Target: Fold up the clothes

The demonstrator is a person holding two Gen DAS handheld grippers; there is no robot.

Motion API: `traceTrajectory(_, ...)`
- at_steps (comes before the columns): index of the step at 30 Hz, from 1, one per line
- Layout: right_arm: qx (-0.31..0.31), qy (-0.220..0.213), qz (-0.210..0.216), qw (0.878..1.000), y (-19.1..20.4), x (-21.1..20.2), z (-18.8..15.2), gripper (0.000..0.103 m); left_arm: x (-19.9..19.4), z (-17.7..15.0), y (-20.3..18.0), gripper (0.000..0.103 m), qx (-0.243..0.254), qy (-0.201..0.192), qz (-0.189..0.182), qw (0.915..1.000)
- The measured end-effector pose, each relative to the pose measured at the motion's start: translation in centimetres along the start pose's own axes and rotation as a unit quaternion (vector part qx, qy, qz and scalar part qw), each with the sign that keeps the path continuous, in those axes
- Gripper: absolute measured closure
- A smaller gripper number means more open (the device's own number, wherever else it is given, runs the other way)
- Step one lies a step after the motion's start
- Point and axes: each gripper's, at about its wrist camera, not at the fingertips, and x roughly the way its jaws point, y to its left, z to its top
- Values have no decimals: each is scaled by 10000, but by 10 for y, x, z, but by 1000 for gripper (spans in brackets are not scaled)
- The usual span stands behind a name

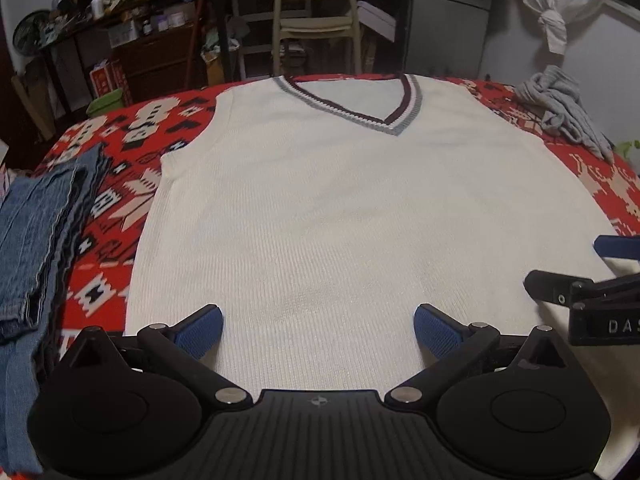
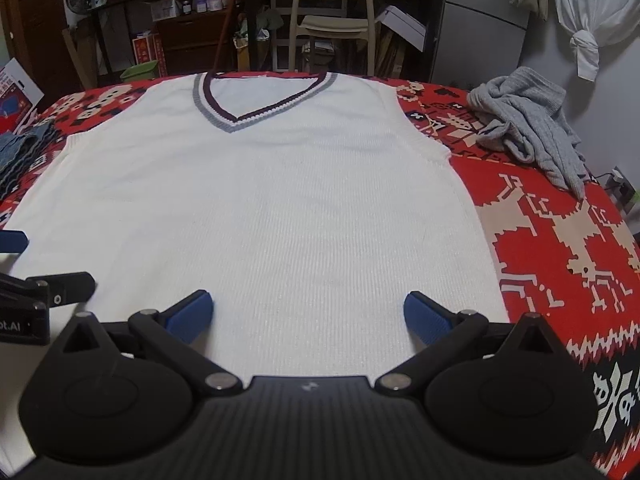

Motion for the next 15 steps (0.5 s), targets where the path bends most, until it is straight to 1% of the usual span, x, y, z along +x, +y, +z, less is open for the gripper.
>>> traceTrajectory(3,-212,142,234,9994,-6,-5,-4,1,-6,-8,8,0,42,41,-80,10000)
traceTrajectory(5,-206,241,402,9987,-17,-13,-12,1,-14,-19,15,0,52,25,-102,9999)
traceTrajectory(8,-355,262,479,9979,-27,-31,-32,1,-27,-32,25,0,128,96,-140,9998)
traceTrajectory(10,-372,314,508,9975,-34,-43,-44,1,-33,-36,31,0,80,200,-139,9997)
traceTrajectory(13,-290,494,488,9972,-42,-53,-51,1,-41,-41,36,1,5,361,-109,9993)
traceTrajectory(15,-260,617,468,9967,-45,-58,-53,1,-48,-39,35,5,-82,248,-215,9994)
